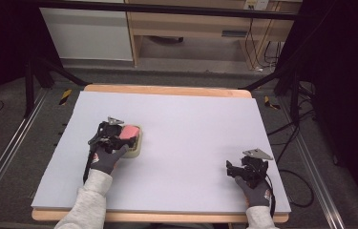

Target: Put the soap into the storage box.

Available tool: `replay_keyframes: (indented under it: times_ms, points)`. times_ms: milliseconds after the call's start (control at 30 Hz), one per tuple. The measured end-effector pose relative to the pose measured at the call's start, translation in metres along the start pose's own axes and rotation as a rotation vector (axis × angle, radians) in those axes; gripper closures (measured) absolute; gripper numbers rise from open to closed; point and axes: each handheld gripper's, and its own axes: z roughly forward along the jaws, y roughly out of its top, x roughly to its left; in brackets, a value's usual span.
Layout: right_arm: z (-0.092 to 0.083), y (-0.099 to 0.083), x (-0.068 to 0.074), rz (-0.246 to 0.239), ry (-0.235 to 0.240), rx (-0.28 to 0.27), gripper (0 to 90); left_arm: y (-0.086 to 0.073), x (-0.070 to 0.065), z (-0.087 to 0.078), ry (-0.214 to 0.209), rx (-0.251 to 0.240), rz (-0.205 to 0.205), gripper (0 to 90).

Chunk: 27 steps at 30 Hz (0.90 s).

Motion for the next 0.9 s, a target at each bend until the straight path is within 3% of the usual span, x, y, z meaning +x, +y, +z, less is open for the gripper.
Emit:
replay_keyframes:
  times_ms: [267,900]
  points:
    - [0.001,0.0,0.0,-0.005,-0.001,0.004,8.2,-0.003,0.005,0.008,-0.004,0.008,-0.021,37.5]
    - [0.001,0.0,0.001,-0.004,-0.002,0.009,8.1,-0.006,0.003,0.016,0.018,0.028,-0.017,37.4]
